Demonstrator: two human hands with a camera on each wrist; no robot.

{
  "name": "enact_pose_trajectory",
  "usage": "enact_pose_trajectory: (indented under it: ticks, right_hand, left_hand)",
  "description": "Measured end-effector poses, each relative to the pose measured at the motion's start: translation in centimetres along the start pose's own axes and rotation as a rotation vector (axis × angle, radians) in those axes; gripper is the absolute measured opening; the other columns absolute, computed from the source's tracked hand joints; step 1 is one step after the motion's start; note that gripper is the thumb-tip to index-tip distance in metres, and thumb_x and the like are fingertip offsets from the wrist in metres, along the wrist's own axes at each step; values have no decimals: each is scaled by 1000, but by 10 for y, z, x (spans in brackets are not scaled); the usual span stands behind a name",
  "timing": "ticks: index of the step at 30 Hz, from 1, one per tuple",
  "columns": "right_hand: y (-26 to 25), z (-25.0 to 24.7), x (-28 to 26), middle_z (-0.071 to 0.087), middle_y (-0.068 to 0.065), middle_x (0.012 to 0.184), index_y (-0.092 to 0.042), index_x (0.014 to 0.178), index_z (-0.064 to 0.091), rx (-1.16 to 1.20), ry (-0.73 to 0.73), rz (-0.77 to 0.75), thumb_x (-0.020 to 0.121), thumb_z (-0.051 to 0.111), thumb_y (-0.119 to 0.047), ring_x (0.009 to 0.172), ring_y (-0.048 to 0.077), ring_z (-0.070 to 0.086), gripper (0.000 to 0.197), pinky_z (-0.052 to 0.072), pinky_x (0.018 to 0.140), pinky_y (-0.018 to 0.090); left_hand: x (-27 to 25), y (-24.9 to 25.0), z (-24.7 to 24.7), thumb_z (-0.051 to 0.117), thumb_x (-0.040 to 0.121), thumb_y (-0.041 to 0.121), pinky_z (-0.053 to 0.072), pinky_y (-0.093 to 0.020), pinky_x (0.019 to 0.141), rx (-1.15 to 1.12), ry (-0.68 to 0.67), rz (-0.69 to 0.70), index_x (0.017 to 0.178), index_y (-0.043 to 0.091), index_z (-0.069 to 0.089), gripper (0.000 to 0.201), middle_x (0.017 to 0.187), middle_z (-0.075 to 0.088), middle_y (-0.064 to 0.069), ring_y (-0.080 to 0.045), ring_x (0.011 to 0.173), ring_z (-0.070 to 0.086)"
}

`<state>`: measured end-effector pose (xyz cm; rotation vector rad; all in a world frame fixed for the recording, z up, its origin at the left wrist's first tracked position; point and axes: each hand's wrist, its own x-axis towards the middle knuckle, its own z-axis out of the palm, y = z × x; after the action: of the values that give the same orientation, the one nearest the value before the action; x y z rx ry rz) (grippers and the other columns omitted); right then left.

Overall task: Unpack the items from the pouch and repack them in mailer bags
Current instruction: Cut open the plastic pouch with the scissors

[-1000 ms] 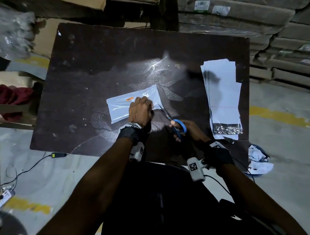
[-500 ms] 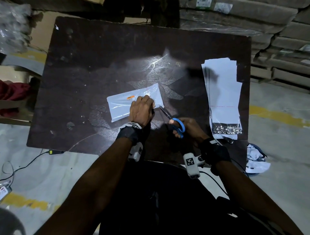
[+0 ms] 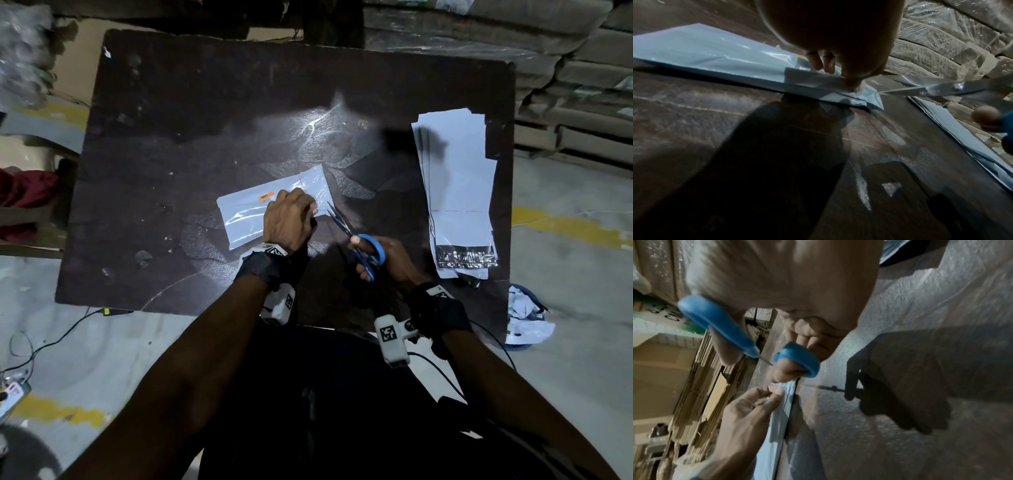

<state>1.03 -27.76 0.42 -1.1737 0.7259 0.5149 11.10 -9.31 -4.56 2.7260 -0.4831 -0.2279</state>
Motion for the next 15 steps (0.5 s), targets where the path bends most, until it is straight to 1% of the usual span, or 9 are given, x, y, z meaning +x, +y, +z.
enact_pose_trajectory:
  ticks: [4, 8, 11, 13, 15]
  right_hand:
    - [-3, 4, 2, 52, 16, 68, 2, 96, 63, 14, -8, 1, 87, 69, -22, 46, 18, 50, 27, 39, 40, 22]
    - [-6, 6, 6, 54, 14, 66, 4, 98, 63, 43, -4, 9, 87, 68, -22, 45, 17, 50, 29, 38, 40, 21]
    - [-4, 7, 8, 53, 16, 71, 5, 99, 63, 71, -11, 8, 85, 70, -23, 48, 18, 50, 31, 38, 41, 22]
    - [-1, 8, 9, 52, 18, 74, 10, 102, 63, 76, 21, -10, 83, 72, -21, 48, 18, 50, 37, 39, 40, 22]
    - [2, 10, 8, 54, 20, 74, 13, 99, 62, 62, 59, -34, 78, 76, -21, 47, 19, 50, 42, 39, 39, 22]
  left_hand:
    - [-1, -1, 1, 53, 94, 26, 35, -35, 69, -51, 14, 18, 91, 19, 63, 13, 97, 62, -1, -27, 90, 51]
    - [-6, 2, 2, 52, 95, 25, 30, -32, 65, -32, 17, 98, 89, 17, 62, 14, 92, 61, -3, -28, 84, 52]
    - [-7, 4, 3, 52, 96, 25, 29, -31, 64, -60, 23, 86, 90, 17, 62, 14, 92, 61, -3, -27, 83, 51]
    - [-8, 4, 4, 52, 95, 25, 30, -30, 64, -81, 26, 71, 90, 17, 62, 13, 92, 61, -2, -26, 83, 51]
    - [-8, 3, 4, 52, 96, 26, 30, -31, 64, -95, 16, 66, 91, 18, 62, 14, 92, 60, -2, -26, 84, 51]
